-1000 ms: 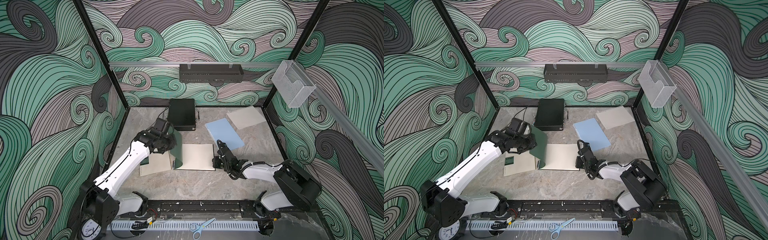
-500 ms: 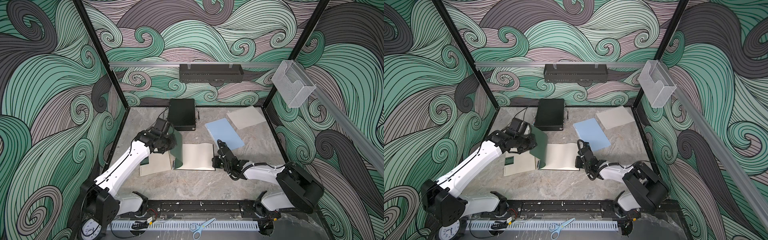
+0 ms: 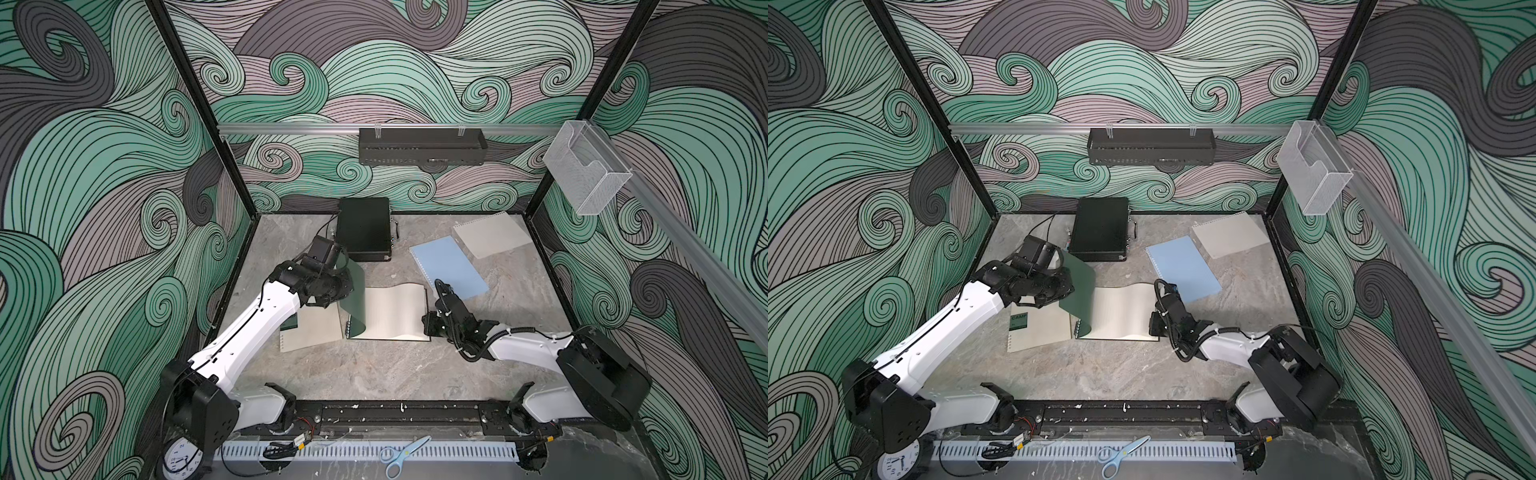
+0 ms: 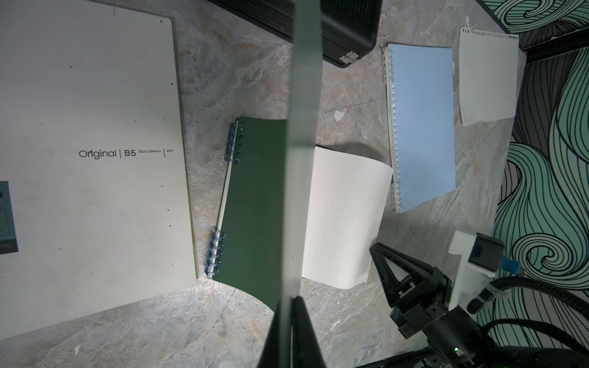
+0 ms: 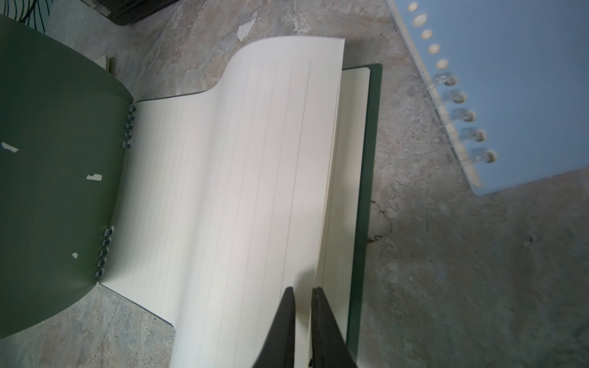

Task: Tear off pages from different notebooks
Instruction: Tear off the paper from the notebook.

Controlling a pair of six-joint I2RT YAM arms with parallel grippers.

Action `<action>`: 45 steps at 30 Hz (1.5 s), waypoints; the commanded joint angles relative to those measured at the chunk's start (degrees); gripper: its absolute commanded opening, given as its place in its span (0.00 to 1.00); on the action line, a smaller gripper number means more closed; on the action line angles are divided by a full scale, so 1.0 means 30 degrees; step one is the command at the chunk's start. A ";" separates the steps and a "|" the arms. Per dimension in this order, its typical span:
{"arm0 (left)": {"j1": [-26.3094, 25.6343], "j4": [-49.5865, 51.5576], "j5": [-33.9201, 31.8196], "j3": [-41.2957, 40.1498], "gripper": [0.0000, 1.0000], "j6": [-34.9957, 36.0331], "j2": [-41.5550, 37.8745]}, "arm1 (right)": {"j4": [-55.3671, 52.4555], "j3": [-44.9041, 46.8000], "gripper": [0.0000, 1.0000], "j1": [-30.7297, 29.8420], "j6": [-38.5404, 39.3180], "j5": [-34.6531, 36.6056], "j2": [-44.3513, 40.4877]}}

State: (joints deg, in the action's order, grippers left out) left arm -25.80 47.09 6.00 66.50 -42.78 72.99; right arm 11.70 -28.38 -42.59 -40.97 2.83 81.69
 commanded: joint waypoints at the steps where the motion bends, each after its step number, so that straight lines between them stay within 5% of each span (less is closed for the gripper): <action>1: -0.0135 0.0111 -0.0513 0.0070 0.00 0.0345 0.0001 | 0.0527 -0.0265 0.13 -0.0185 -0.0331 -0.0455 0.0547; 23: -0.0130 0.0131 -0.0506 0.0070 0.00 0.0342 -0.0022 | 0.0518 -0.1946 0.07 -0.1661 -0.0542 0.0074 0.2802; 32: -0.0130 0.0186 -0.0509 0.0091 0.00 0.0346 -0.0092 | 0.0107 -0.2623 0.15 -0.2094 -0.0982 0.0639 0.4024; 45: -0.0144 0.0095 -0.0423 0.0040 0.00 0.0375 -0.0070 | 0.1819 -0.4346 0.16 -0.2722 -0.1745 -0.1554 0.6875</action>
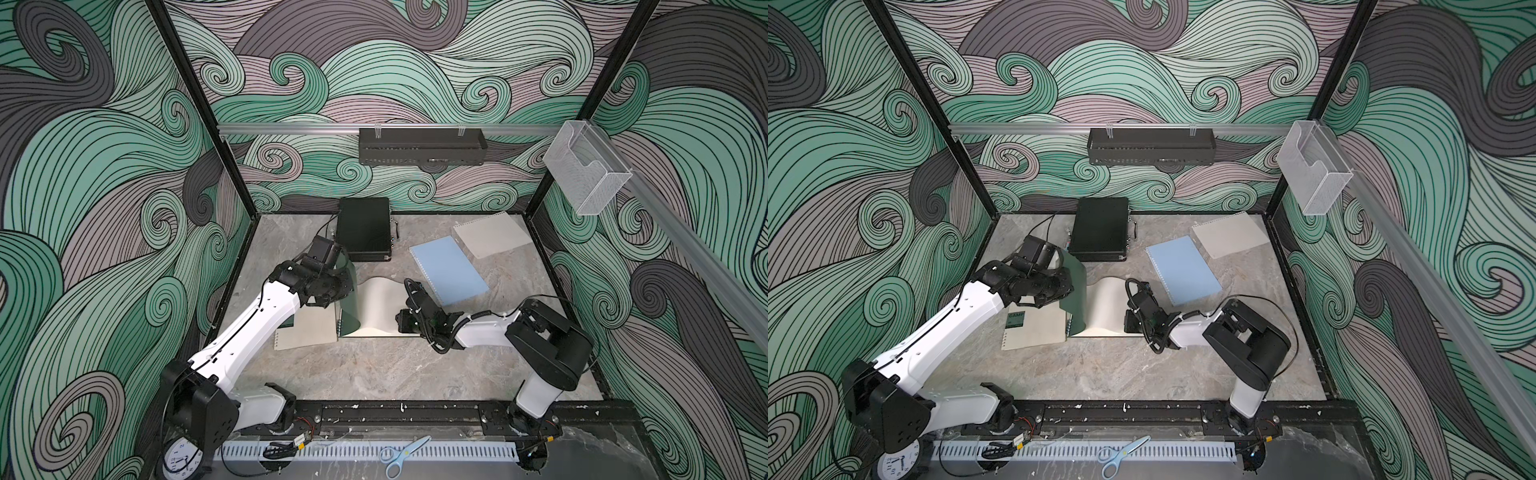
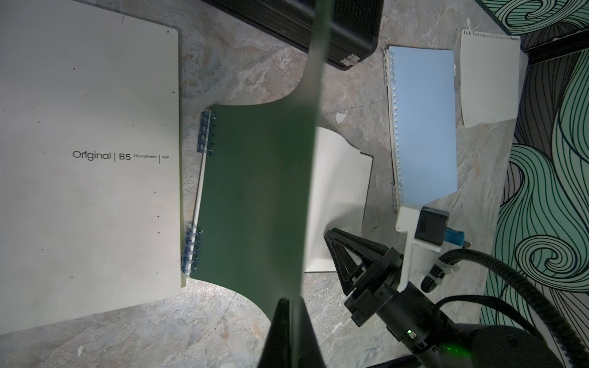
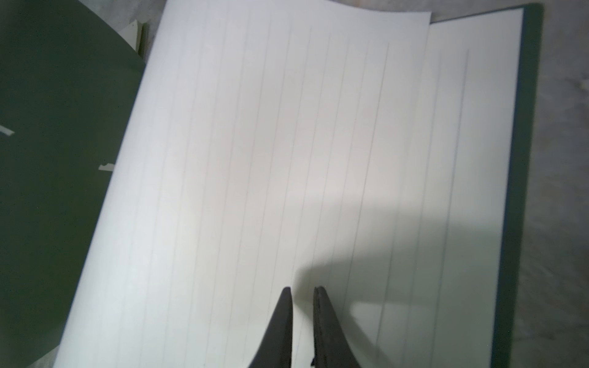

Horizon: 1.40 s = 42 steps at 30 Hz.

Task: Tear off pages from different notebooks
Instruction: Tear off the paper from the notebook.

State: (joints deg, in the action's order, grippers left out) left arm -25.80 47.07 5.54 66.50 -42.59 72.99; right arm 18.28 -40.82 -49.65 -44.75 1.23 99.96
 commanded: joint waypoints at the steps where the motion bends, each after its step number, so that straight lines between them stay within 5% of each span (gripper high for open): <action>1: -0.0119 0.0101 -0.0180 0.0042 0.00 0.0309 -0.0018 | -0.0273 -0.0420 0.15 -0.0436 -0.0547 -0.1204 0.1040; 7: -0.0146 0.0013 -0.0025 -0.0020 0.00 0.0286 0.0214 | 0.0195 -0.1130 0.16 -0.0820 -0.0960 -0.1377 0.2093; 25: -0.0130 -0.0041 0.0006 -0.0018 0.00 0.0214 0.0381 | 0.6783 0.1375 0.73 -0.2570 0.3830 -0.1221 0.2152; 33: -0.0144 0.0014 0.0028 0.0011 0.00 0.0251 0.0367 | 1.0229 0.2879 0.75 -0.3282 0.6406 -0.0880 0.2634; 42: -0.0145 -0.0015 -0.0001 0.0010 0.00 0.0247 0.0421 | 0.8537 0.2250 0.73 -0.4710 0.8972 0.2163 0.2827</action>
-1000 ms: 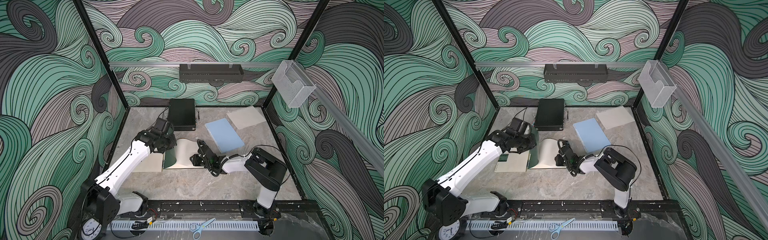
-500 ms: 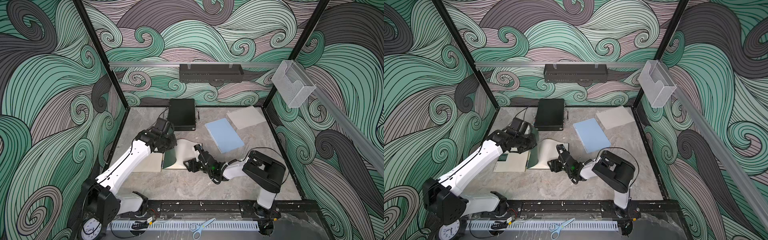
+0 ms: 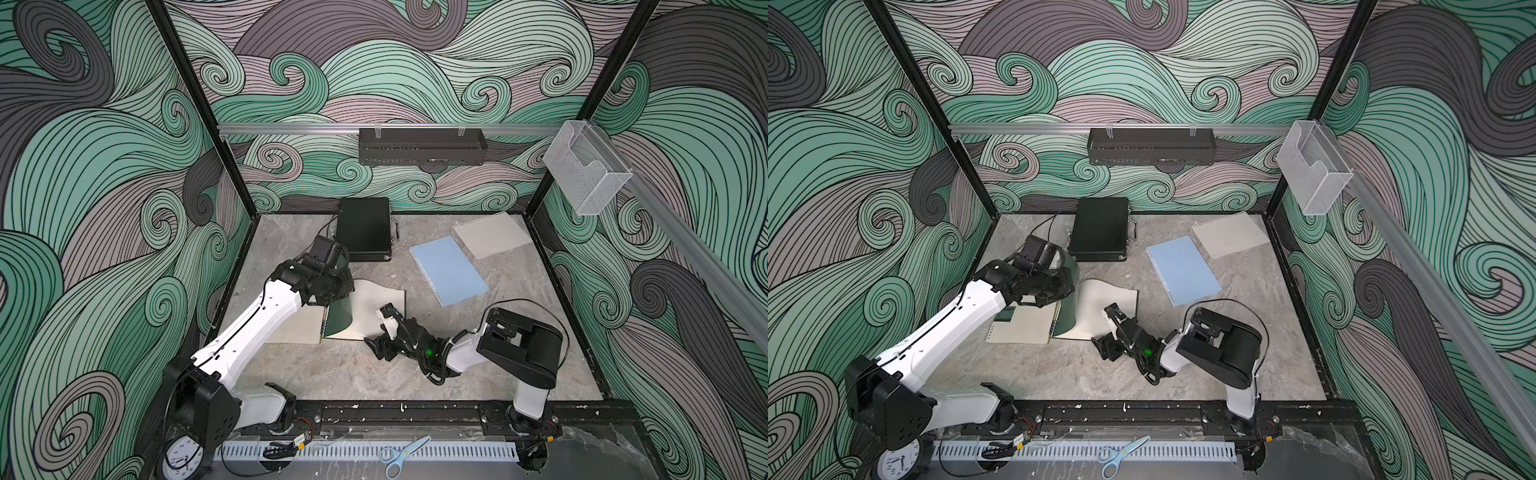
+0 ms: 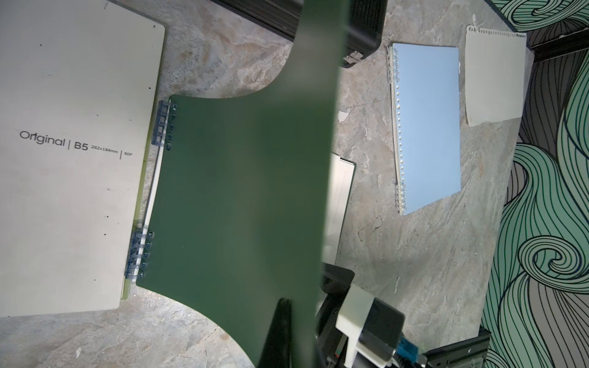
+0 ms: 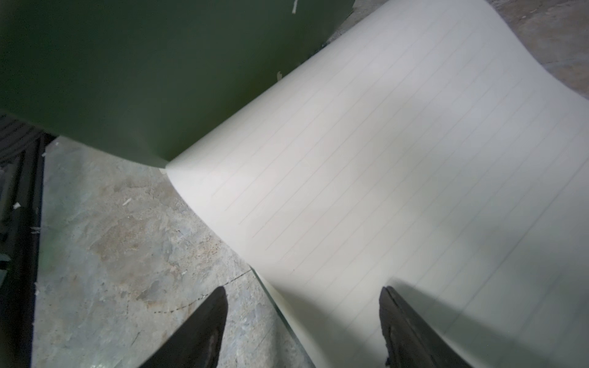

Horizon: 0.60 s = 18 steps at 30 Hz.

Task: Tear off pages from different notebooks
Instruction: Tear off the paper from the notebook.

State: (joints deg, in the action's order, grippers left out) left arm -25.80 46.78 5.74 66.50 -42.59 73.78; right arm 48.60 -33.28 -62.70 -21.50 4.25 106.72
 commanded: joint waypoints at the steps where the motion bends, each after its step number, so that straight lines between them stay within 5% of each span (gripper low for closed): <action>1: -0.0130 0.0083 -0.0067 0.0037 0.00 0.0247 0.0169 | -0.1709 -0.0353 0.73 -0.0453 0.1330 0.1408 0.0660; 18: -0.0132 0.0125 -0.0037 0.0011 0.00 0.0251 0.0134 | -0.4788 -0.2611 0.72 -0.1836 0.1209 0.4968 0.1334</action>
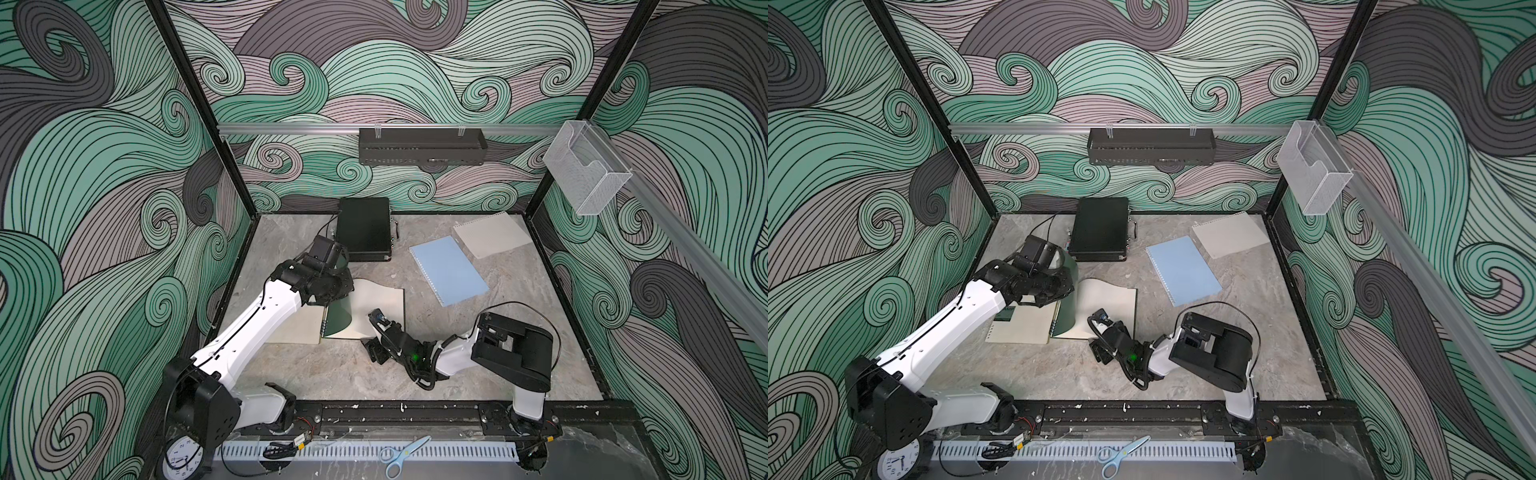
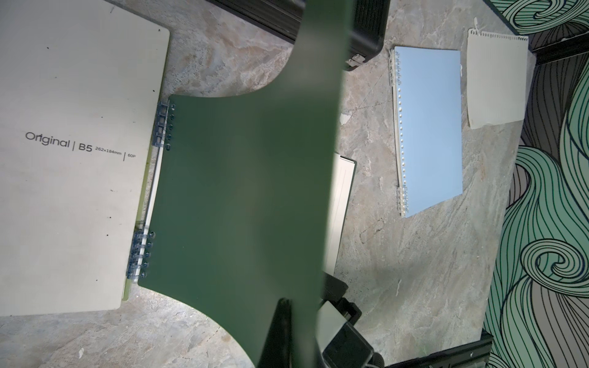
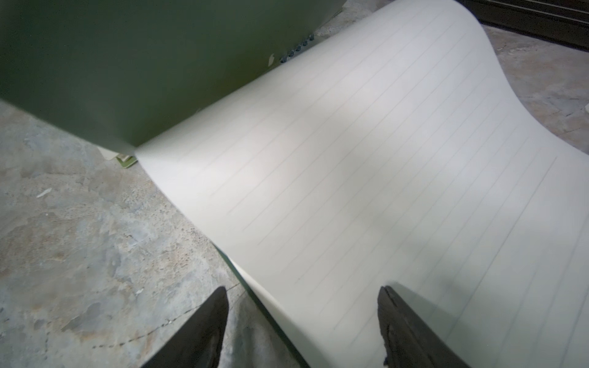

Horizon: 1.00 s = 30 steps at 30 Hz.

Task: Tear off pages from different notebooks
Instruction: Tear off the paper from the notebook.

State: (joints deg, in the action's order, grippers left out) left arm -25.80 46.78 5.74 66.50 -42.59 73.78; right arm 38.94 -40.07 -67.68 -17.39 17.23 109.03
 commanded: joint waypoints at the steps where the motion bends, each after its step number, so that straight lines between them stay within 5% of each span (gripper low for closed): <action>1: -0.0146 0.0109 -0.0037 0.0010 0.00 0.0251 0.0130 | -0.1574 -0.0350 0.72 -0.0203 -0.0280 0.0709 0.0569; 30: -0.0132 0.0094 0.0021 0.0011 0.00 0.0247 0.0011 | -0.3890 -0.0909 0.54 -0.0423 -0.6353 0.3337 -0.0158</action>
State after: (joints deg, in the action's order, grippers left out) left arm -25.80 46.78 5.76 66.50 -42.59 73.78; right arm 31.38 -43.64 -68.84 -33.52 26.89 109.30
